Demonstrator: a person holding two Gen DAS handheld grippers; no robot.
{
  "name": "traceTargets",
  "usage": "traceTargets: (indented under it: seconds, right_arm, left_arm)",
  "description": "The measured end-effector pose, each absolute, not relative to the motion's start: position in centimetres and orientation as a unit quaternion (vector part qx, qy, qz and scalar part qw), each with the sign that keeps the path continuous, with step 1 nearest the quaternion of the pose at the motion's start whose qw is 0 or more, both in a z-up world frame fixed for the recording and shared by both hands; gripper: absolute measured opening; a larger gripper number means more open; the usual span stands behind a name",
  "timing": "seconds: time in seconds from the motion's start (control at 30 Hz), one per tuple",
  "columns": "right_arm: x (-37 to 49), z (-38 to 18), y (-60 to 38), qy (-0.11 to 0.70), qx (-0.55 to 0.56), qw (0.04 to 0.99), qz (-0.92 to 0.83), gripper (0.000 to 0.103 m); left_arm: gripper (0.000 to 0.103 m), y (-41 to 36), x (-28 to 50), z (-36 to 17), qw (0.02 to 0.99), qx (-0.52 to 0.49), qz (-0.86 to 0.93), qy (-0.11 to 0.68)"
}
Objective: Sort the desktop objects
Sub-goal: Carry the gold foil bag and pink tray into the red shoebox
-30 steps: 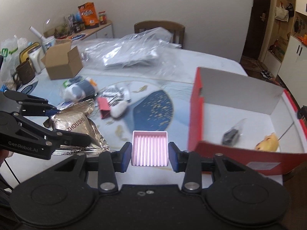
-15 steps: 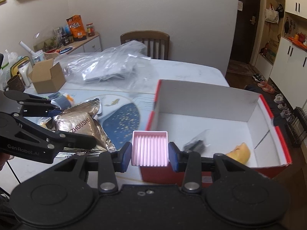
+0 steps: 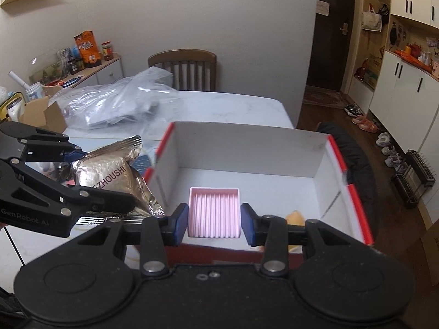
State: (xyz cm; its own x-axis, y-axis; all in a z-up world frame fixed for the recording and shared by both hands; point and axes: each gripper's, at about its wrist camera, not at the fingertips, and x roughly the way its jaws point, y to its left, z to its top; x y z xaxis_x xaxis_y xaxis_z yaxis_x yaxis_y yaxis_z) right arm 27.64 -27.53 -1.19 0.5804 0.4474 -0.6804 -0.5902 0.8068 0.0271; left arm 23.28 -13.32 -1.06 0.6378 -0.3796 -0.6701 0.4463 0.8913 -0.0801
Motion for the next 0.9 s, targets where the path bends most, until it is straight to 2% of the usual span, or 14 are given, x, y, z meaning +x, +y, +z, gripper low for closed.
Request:
traceTargets:
  seconds: [0.47,0.9]
  right_arm:
    - [33.4,-1.4,-30.4,0.37,-0.099,0.88,0.28,0.04]
    - [38.6,-4.2,-28.7,0.41,-0.135,0.858,0.279,0.04]
  left_arm:
    - [0.056,-18.0,29.2,-1.9,0.889,0.093,-0.244,0.376]
    - [0.056,-19.3,35.0,-4.5,0.86,0.103,-0.229,0.444]
